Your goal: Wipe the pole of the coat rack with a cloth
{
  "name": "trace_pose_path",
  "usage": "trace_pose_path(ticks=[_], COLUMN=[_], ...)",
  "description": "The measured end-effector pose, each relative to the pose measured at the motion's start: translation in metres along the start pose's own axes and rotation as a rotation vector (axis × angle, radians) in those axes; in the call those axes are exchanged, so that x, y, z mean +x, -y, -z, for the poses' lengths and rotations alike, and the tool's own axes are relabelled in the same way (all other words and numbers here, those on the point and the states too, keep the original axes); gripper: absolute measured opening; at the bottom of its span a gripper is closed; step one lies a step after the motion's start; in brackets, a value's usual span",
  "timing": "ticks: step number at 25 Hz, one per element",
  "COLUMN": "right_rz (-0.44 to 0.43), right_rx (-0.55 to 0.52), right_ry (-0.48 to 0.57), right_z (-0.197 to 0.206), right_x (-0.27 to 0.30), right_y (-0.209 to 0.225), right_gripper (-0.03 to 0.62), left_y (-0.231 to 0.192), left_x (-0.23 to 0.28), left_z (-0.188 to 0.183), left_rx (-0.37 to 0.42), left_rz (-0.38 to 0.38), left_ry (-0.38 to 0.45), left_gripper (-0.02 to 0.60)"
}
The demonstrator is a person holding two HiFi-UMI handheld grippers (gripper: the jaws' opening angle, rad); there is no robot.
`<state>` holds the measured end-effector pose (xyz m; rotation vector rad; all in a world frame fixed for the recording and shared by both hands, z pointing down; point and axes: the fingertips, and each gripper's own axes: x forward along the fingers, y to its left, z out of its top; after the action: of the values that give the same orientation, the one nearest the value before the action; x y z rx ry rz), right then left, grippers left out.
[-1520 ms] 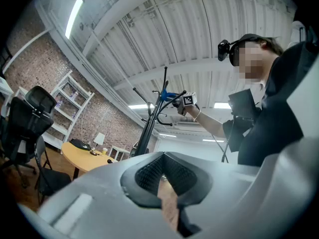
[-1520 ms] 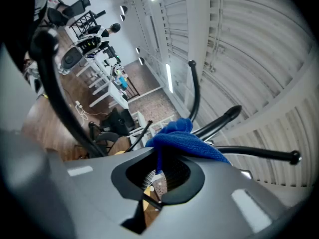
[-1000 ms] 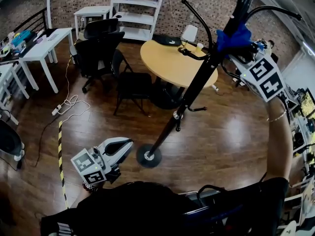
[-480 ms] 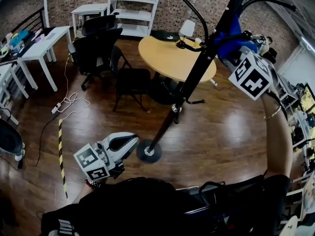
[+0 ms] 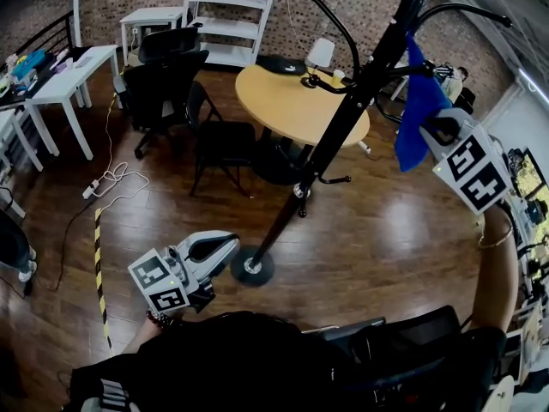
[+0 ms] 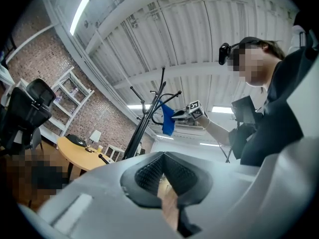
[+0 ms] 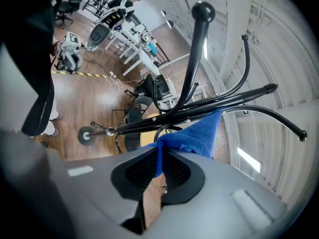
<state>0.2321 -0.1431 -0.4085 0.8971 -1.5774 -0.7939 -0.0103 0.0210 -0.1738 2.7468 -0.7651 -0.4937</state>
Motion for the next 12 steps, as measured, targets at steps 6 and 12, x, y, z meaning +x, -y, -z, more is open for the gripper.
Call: trace_pose_path(ticks=[6, 12], right_rz=[0.091, 0.612], right_rx=[0.026, 0.194], right_ry=[0.100, 0.354], right_z=[-0.014, -0.041], right_x=[-0.023, -0.099], right_y=[0.017, 0.168], right_gripper=[0.018, 0.018], left_y=[0.002, 0.003], left_x=[0.011, 0.009], left_z=[0.003, -0.004], left_rx=[-0.003, 0.011], left_rz=[0.034, 0.038], left_ry=[-0.007, 0.008], left_gripper=[-0.006, -0.006])
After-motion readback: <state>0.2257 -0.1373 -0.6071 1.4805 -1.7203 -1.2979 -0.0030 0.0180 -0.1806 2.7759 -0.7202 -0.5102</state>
